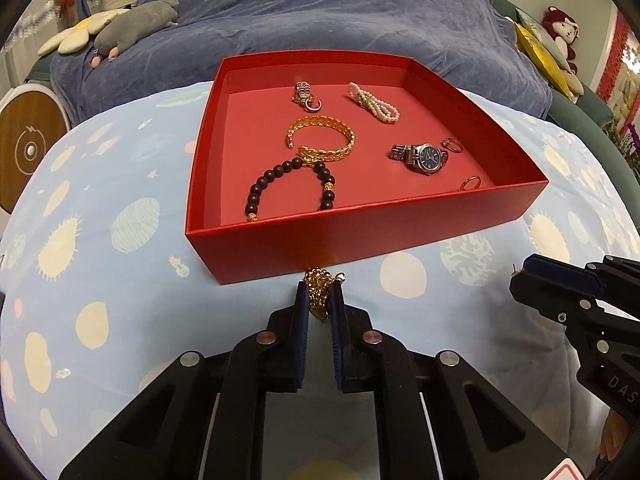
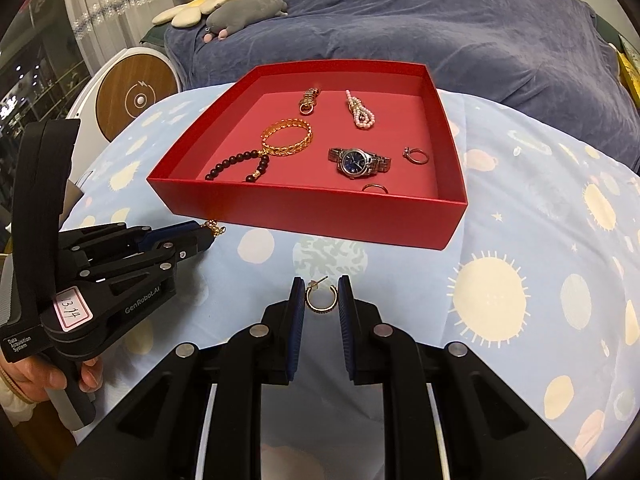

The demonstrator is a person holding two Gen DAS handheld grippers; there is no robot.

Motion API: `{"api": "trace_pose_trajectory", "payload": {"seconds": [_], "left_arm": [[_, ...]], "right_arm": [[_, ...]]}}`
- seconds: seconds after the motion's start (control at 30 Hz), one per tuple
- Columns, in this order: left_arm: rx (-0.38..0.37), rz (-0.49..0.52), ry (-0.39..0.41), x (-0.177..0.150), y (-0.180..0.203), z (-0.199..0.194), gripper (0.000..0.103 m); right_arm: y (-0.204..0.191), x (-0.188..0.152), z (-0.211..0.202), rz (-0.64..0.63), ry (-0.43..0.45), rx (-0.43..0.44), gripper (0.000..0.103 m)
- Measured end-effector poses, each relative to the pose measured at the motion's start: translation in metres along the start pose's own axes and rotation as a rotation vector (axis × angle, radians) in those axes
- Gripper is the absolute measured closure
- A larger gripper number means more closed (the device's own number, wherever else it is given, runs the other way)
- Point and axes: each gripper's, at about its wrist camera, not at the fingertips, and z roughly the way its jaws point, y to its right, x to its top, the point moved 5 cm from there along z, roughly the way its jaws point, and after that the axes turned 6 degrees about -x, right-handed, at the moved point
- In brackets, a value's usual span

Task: Organize jewelry
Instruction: 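Grasp the gold chain bracelet with the left gripper while the right grasps the hoop earring, then lift chain and earring with both grippers over the red box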

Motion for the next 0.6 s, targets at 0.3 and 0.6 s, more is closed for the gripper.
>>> {"api": "trace_pose_trajectory", "payload": {"seconds": [0.3,0.6], "left_arm": [[-0.075,-0.008,0.020,-0.001,0.006,-0.022,0.097],[-0.165,-0.017,0.107,0.025,0.019,-0.061,0.101]], "right_arm": [[0.000,0.002,0.000,0.004,0.002,0.004,0.087],[0.004,0.017,-0.015,0.021,0.046,0.012,0.087]]}}
